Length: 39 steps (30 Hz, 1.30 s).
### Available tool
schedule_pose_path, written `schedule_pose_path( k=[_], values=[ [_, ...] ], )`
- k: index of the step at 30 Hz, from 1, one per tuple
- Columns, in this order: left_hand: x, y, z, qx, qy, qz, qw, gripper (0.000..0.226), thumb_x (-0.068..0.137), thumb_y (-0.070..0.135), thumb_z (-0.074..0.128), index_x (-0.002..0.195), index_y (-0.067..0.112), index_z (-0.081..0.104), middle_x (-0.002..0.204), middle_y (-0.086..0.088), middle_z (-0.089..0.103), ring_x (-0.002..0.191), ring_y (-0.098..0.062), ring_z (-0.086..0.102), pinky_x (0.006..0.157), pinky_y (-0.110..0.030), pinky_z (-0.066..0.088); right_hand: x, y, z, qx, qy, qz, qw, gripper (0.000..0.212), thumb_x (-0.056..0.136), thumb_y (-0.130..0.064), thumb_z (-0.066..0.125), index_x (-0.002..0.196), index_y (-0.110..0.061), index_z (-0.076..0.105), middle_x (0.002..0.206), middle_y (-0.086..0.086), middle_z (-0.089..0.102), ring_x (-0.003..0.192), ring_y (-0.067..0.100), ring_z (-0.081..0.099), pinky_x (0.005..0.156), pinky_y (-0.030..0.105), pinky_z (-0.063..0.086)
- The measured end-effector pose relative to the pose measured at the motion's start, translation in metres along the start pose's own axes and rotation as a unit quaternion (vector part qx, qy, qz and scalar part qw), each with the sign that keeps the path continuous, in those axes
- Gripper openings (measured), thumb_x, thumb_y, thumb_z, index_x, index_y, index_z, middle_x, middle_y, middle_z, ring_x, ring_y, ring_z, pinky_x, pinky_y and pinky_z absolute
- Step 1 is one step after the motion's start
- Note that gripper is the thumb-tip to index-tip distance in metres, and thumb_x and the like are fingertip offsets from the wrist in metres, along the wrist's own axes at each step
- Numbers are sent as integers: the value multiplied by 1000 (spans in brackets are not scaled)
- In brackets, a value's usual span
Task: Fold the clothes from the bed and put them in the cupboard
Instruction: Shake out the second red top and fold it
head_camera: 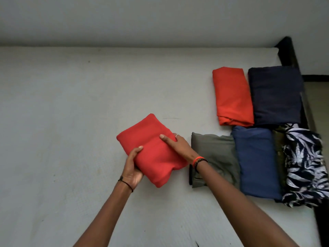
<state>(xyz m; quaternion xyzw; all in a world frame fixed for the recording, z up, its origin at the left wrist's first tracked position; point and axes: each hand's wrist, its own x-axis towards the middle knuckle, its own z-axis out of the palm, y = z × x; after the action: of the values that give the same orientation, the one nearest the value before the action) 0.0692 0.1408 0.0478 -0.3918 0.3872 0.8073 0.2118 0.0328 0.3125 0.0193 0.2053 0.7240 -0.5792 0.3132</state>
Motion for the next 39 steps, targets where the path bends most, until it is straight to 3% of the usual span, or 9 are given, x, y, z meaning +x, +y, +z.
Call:
schedule_pose_path(
  k=[3,5,8,12,18,24,29,32,39],
  values=[
    [-11,12,12,29,-42,-34,998,21,80,14,55,82,16,76,94,-5,73,84,-17,69,75,-33,56,-21,-5,-26,157,-108,33,981,43,80,-46,70,114,-20,64,108,1,72,101,18,68,93,35,52],
    [-13,16,23,38,-70,-70,994,25,77,13,54,79,14,78,95,-8,73,82,-19,70,70,-33,59,-36,-5,-46,262,-145,83,951,55,66,-44,82,111,-18,67,106,5,73,95,18,69,83,31,56],
    [-12,18,48,62,-113,-135,982,26,72,9,65,96,7,75,107,-15,70,89,-25,70,74,-38,58,-53,6,-73,387,-172,142,895,71,23,-42,97,85,-11,79,93,10,74,81,20,72,64,28,58],
    [6,10,91,131,-161,-181,961,77,50,16,86,120,4,59,119,-17,64,98,-27,67,80,-39,57,-64,17,-106,452,-112,148,873,77,16,-35,98,85,-7,78,93,14,74,78,24,72,59,32,58],
    [55,-3,195,200,-223,-146,943,52,86,25,62,134,8,50,122,-11,64,99,-20,67,82,-34,56,-41,5,-184,405,61,11,912,102,25,-55,92,115,-17,61,105,6,72,89,16,70,69,29,58],
    [112,-20,293,223,-261,-78,936,40,94,22,54,131,7,50,116,-9,65,92,-18,67,88,-36,55,11,-24,-278,335,134,-81,929,74,68,-41,73,132,-11,52,114,5,69,95,14,68,76,29,57],
    [158,-46,317,276,-208,-52,937,48,90,16,62,135,8,46,125,-7,60,97,-15,63,81,-32,56,47,-19,-323,267,153,-94,947,77,64,-36,75,136,-18,51,121,0,65,103,11,65,82,25,54],
    [174,-60,315,285,-157,-7,946,64,81,13,73,135,4,40,134,-11,54,113,-22,59,95,-37,50,59,-8,-326,242,153,-96,953,82,62,-36,77,137,-18,49,122,0,64,108,11,63,89,25,52],
    [185,-65,311,400,-90,76,909,72,80,20,74,139,12,33,133,-7,51,117,-23,53,101,-36,44,75,17,-321,201,183,-107,956,58,85,-23,70,138,-23,48,129,0,61,119,12,57,104,32,45]
  ],
)
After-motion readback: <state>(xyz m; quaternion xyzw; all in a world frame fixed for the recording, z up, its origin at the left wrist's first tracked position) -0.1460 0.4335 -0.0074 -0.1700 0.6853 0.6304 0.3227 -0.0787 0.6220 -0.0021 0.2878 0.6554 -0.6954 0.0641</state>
